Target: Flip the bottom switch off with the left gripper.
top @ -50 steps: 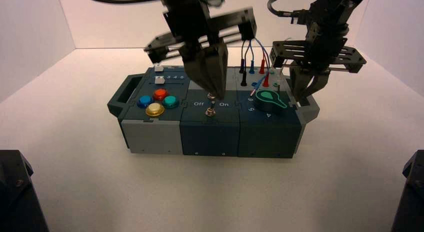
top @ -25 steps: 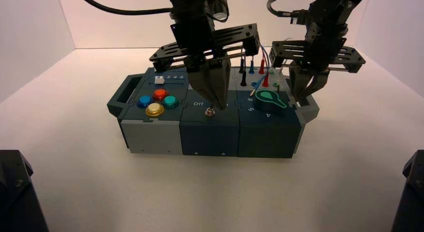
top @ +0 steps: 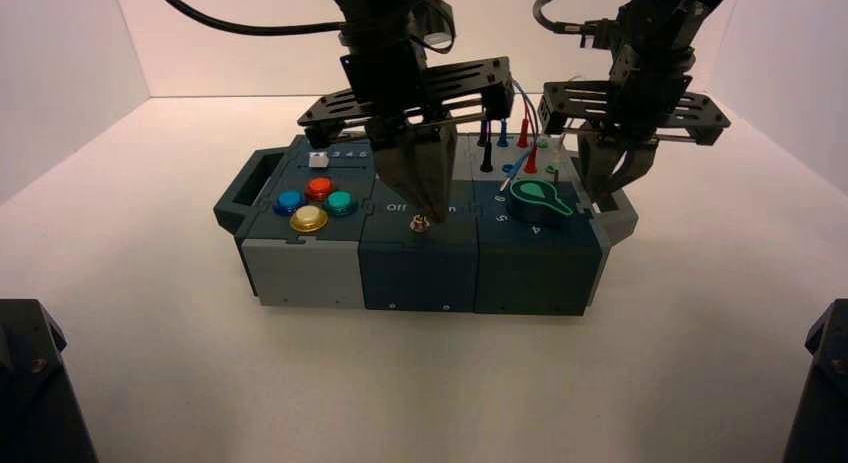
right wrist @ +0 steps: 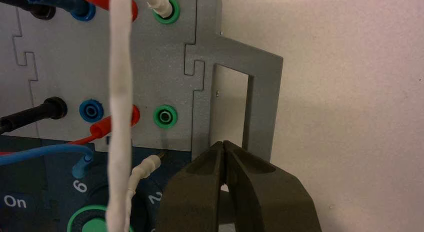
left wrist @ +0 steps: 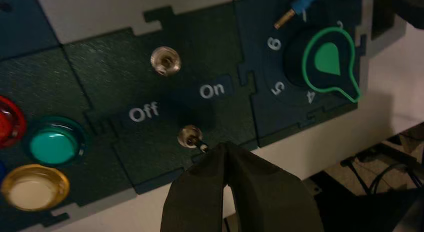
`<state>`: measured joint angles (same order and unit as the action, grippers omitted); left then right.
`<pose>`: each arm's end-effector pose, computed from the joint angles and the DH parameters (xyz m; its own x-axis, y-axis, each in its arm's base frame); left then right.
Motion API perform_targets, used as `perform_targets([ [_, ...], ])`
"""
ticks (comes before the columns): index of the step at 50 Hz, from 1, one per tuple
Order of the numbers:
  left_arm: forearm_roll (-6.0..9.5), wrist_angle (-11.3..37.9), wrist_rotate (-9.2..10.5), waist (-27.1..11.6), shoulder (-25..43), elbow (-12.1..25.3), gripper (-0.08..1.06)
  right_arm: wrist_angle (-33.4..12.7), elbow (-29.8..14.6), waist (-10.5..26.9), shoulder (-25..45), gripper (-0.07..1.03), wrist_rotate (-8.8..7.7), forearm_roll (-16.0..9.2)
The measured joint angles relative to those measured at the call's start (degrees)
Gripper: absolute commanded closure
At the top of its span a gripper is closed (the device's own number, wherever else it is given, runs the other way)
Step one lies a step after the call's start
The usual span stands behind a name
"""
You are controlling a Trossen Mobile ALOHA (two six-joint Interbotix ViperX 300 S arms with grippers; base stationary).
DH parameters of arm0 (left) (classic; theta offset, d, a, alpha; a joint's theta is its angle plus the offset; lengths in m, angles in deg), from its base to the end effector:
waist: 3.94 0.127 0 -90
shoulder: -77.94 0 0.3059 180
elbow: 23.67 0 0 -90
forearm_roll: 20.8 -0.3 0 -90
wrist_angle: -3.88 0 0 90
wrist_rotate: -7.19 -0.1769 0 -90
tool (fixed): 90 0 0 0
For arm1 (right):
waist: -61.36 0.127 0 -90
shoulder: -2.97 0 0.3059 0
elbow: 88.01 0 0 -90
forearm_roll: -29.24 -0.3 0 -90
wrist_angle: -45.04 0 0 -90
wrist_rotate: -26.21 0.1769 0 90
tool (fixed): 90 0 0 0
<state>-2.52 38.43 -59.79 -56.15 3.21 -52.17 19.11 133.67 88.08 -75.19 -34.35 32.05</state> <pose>0.1813 -0.2852 0.0450 -0.0044 -0.2846 -0.9586 0.2606 0.9252 -0.2759 0.2461 0.1196 0.0113 0.1736 0.0634 -0.9828 -0.0003 0.9979 0.0643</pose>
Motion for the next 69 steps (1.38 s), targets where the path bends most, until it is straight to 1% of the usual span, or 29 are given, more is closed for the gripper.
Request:
perform_targets([
  [3, -0.09, 0.00, -0.09, 0.53, 0.00, 0.00, 1.01, 0.09, 0.00, 0.00, 0.09, 0.99, 0.00, 0.00],
  [16, -0.26, -0.09, -0.26, 0.70, 0.00, 0.00, 1.01, 0.00, -0.26, 0.00, 0.26, 0.99, 0.00, 0.00],
  [26, -0.44, -0.53, -0.53, 1.23, -0.35, -1.14, 1.01, 0.00, -0.26, 0.00, 0.26, 0.99, 0.00, 0.00],
  [28, -0.53, -0.70, -0.18, 1.93, -0.53, -2.37, 1.01, 0.00, -0.35, 0.00, 0.44, 0.99, 0.00, -0.18],
  [30, -0.53, -0.79, -0.70, 2.02, -0.70, -2.37, 1.01, 0.00, -0.44, 0.09, 0.44, 0.99, 0.00, -0.18],
  [42, -0.70, -1.32, -0.70, 2.02, -1.14, -2.81, 1.01, 0.00, -0.53, 0.09, 0.62, 0.99, 0.00, -0.18],
  [46, -0.79, -1.05, -1.14, 2.20, -1.85, -2.90, 1.01, 0.09, -0.53, 0.09, 0.62, 0.99, 0.00, -0.18],
  [52, -1.05, 0.18, -1.76, 2.64, -4.75, -3.60, 1.01, 0.00, -0.62, 0.09, 0.62, 0.99, 0.00, -0.26],
  [56, -1.32, 0.97, -2.55, 3.52, -8.61, -4.13, 1.01, 0.00, -0.70, 0.00, 0.79, 0.99, 0.00, -0.18],
  [57, -1.41, 1.05, -2.90, 3.78, -10.46, -4.48, 1.01, -0.18, -0.70, 0.09, 0.88, 0.99, 0.00, -0.18],
  [62, -1.85, 1.14, -3.16, 3.78, -15.03, -4.75, 1.01, -0.26, -0.88, 0.00, 1.05, 0.99, 0.00, -0.18],
  [69, -2.11, 1.76, -3.25, 3.78, -16.88, -4.66, 1.01, -0.26, -0.97, 0.00, 1.05, 0.99, 0.00, -0.18],
])
